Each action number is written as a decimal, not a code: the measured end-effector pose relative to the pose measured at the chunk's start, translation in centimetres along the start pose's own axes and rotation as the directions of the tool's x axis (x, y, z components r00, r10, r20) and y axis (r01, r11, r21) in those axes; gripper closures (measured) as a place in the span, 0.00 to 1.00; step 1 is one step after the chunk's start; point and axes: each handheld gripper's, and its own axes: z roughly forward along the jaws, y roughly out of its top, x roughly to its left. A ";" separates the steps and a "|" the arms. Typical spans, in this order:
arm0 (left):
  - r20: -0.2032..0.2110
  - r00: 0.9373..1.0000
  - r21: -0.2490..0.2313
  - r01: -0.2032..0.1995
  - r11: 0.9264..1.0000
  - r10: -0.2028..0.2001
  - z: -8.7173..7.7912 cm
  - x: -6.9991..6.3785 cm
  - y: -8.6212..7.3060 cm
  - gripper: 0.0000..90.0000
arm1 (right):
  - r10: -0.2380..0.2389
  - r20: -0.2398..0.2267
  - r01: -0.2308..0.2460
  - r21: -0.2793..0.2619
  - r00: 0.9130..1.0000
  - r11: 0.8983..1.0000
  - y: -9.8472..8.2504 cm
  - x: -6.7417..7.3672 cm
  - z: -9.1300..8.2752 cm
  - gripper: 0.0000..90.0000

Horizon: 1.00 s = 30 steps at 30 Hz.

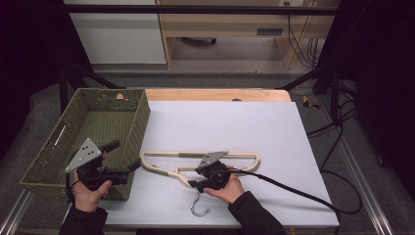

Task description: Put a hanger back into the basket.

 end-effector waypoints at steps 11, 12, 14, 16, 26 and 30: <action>0.006 1.000 0.010 -0.009 1.000 0.009 0.3 -0.3 0.0 0.04 | -0.014 -0.051 0.017 0.059 0.999 0.998 -0.7 -0.1 1.5 0.69; 0.007 1.000 0.013 -0.010 1.000 0.010 0.3 -0.3 0.0 0.04 | -0.014 -0.051 0.017 0.059 0.999 0.998 -0.7 -0.1 1.5 0.69; 0.008 1.000 0.014 -0.014 1.000 0.014 0.4 -0.3 0.0 0.04 | -0.018 -0.058 0.022 0.060 0.998 0.998 -0.8 -0.2 1.7 0.71; 0.009 1.000 0.015 -0.012 1.000 0.012 0.4 -0.4 0.0 0.04 | -0.021 -0.063 0.026 0.068 0.998 0.997 -0.8 -0.2 1.8 0.73; 0.023 0.999 0.030 -0.025 0.999 0.024 0.7 -0.7 0.0 0.04 | -0.038 -0.111 0.045 0.060 0.993 0.997 -0.5 -0.5 1.5 0.77; 0.033 0.999 0.040 -0.032 0.999 0.031 1.0 -1.0 0.0 0.04 | -0.049 -0.117 0.054 0.045 0.992 0.998 -0.2 -0.7 1.1 0.78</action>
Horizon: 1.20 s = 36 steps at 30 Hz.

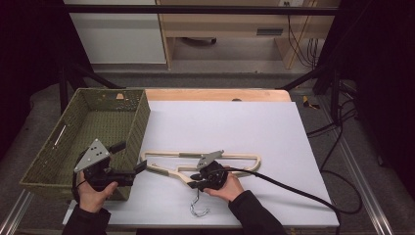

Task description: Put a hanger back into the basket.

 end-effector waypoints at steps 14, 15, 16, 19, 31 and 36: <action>0.105 0.986 0.159 -0.148 0.976 0.133 3.7 -3.0 -0.8 0.07 | 0.024 -0.028 -0.024 -0.001 0.999 1.000 0.8 -0.5 -1.5 0.80; 0.118 0.983 0.177 -0.163 0.971 0.144 4.0 -3.2 -0.9 0.07 | 0.029 -0.039 -0.029 -0.002 0.999 1.000 0.9 -0.6 -1.7 0.80; 0.131 0.979 0.199 -0.178 0.964 0.154 4.4 -3.3 -1.1 0.07 | 0.029 -0.039 -0.029 -0.002 0.999 1.000 0.9 -0.6 -1.7 0.80; 0.151 0.968 0.255 -0.236 0.938 0.202 5.4 -4.0 -1.4 0.07 | 0.031 -0.049 -0.031 0.000 0.998 1.000 1.0 -0.6 -2.0 0.80; 0.214 0.914 0.369 -0.402 0.838 0.344 8.9 -6.4 -2.9 0.15 | 0.036 -0.084 -0.037 -0.010 0.996 0.999 1.5 -0.4 -3.2 0.80; 0.218 0.884 0.386 -0.467 0.795 0.413 10.7 -6.9 -3.6 0.19 | 0.044 -0.086 -0.044 0.000 0.995 0.999 1.6 -0.3 -3.4 0.80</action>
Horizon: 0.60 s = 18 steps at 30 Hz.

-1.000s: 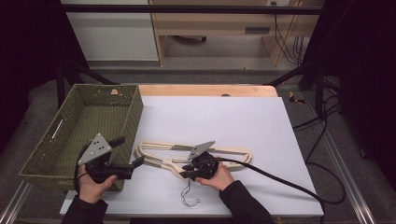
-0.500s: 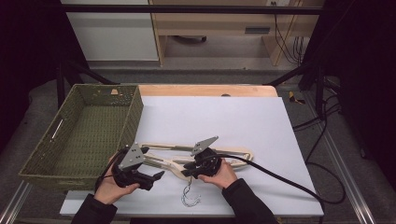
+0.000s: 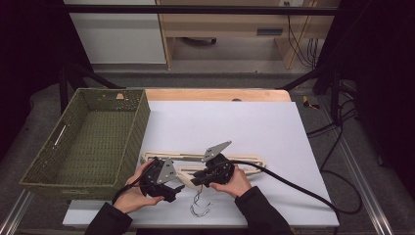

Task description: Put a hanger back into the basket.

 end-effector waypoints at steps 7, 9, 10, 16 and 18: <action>-0.047 0.996 0.029 -0.079 0.996 0.080 1.5 -0.3 0.2 0.34 | -0.005 -0.007 0.005 -0.002 1.000 1.000 0.1 0.0 -0.3 0.81; -0.061 0.994 0.024 -0.094 0.995 0.095 1.7 -0.4 0.3 0.38 | -0.005 -0.008 0.004 -0.006 1.000 1.000 0.1 0.0 -0.2 0.81; -0.066 0.993 0.024 -0.100 0.995 0.102 1.8 -0.4 0.3 0.41 | -0.005 -0.005 0.005 -0.001 1.000 1.000 0.1 0.0 -0.2 0.80; -0.091 0.984 0.034 -0.154 0.988 0.156 2.4 -0.7 0.4 0.54 | -0.001 -0.007 0.001 -0.001 1.000 1.000 0.1 0.0 -0.2 0.80; -0.100 0.979 0.028 -0.173 0.984 0.175 2.6 -1.0 0.5 0.58 | -0.004 -0.008 0.004 0.000 1.000 1.000 0.0 0.0 -0.2 0.80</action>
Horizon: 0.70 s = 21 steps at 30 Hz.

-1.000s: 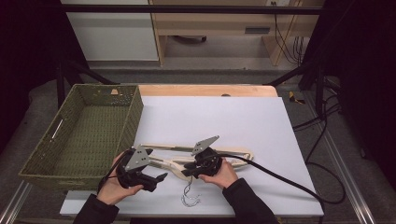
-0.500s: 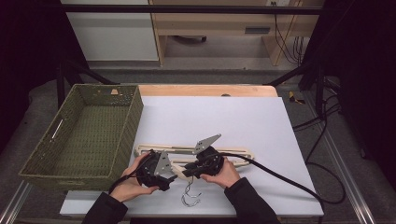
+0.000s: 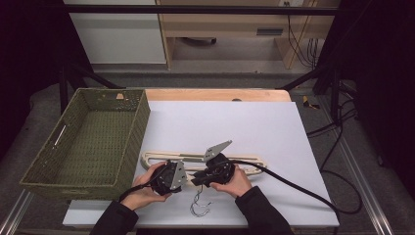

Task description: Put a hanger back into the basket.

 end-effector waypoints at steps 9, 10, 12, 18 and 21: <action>-0.036 0.997 -0.007 -0.071 0.997 0.071 0.1 -0.7 0.2 0.69 | 0.010 0.006 -0.010 -0.001 1.000 1.000 0.0 0.1 0.0 0.80; -0.037 0.996 -0.010 -0.078 0.997 0.077 0.1 -0.7 0.2 0.70 | 0.009 0.004 -0.009 -0.008 1.000 1.000 0.0 0.1 0.0 0.80; -0.036 0.996 -0.015 -0.082 0.997 0.081 0.1 -0.7 0.2 0.74 | 0.005 0.018 -0.005 -0.017 1.000 1.000 0.0 0.2 -0.2 0.78; -0.033 0.993 -0.007 -0.112 0.994 0.111 0.1 -0.7 0.3 0.78 | -0.013 0.086 0.019 -0.065 0.996 0.998 -0.1 0.4 -2.3 0.66; -0.024 0.994 -0.015 -0.110 0.994 0.109 0.0 -0.5 0.5 0.78 | 0.002 0.128 0.012 -0.109 0.992 0.994 -0.4 0.2 -3.9 0.60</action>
